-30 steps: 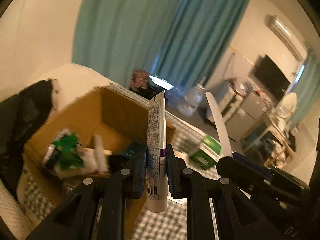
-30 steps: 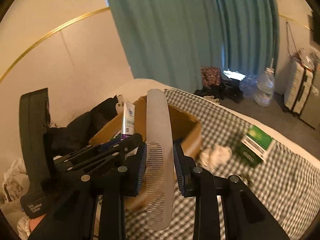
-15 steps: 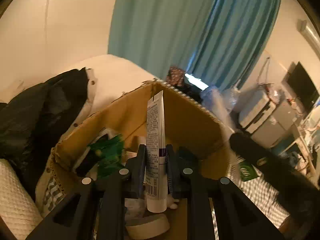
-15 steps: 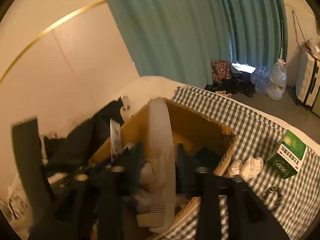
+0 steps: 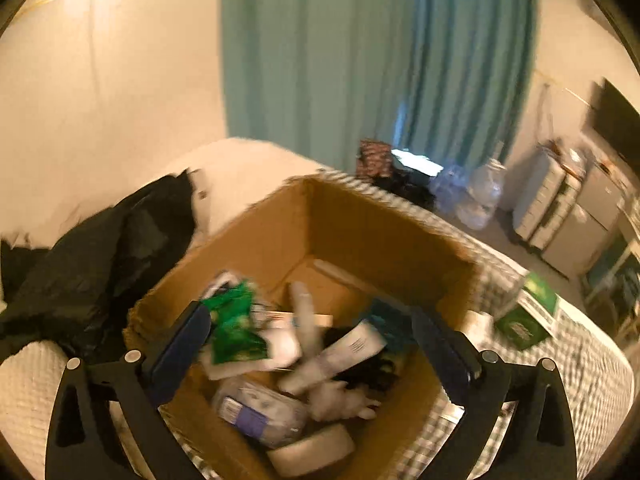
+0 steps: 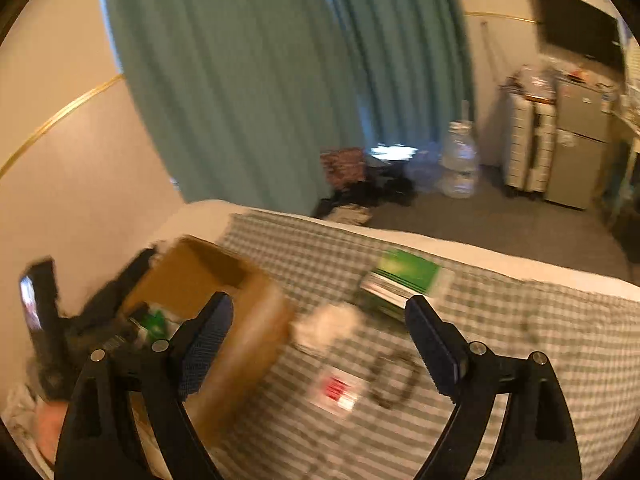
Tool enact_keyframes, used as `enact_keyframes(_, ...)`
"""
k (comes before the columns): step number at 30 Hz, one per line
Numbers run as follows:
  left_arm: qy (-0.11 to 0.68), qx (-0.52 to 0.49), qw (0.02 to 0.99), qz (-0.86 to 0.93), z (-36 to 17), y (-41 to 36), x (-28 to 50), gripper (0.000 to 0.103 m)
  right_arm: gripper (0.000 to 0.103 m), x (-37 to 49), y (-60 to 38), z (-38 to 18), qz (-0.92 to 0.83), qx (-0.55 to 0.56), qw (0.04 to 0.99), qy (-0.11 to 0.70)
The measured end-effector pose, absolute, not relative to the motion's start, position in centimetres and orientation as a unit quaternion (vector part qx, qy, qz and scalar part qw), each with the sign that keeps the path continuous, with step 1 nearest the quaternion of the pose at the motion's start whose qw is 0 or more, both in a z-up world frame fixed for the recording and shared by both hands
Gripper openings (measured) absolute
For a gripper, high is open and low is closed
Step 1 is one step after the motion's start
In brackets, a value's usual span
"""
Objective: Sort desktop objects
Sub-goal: 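Carry the toothpaste tube and comb into the cardboard box and release both, then grasp the red-and-white sachet with left tool while right tool grasps the bead bracelet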
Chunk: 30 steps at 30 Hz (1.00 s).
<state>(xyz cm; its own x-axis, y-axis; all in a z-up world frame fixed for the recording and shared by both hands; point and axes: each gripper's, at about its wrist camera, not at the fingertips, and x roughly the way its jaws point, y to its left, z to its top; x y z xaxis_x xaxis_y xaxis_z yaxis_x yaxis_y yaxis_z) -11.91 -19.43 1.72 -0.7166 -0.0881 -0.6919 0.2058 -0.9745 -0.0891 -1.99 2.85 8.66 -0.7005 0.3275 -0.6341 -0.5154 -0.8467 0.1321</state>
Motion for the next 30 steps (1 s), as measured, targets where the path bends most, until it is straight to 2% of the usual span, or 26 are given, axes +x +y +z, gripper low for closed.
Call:
enact_keyframes(6,0.076,0.367,-0.028,-0.927,2.3,-12.8,-9.9,0.103,0.088,5.7,5.9,7.0,0.896,-0.318,0.271,0.148)
enact_keyframes(11,0.079,0.408,-0.093,-0.905,1.1,-7.3,-8.6,0.103,0.088,8.3,6.9,5.8,0.895,-0.309,0.277,0.167)
enact_keyframes(21,-0.045,0.413,-0.071,-0.907,-1.3,-1.7,-8.1,0.103,0.091,8.0,8.1,3.0,0.893,-0.327,0.259,0.168)
enact_keyframes(30,-0.096,0.433,-0.057,-0.894,-5.5,0.6,-10.8,0.103,0.091,5.9,9.8,0.1,0.893,-0.346,0.232,0.172)
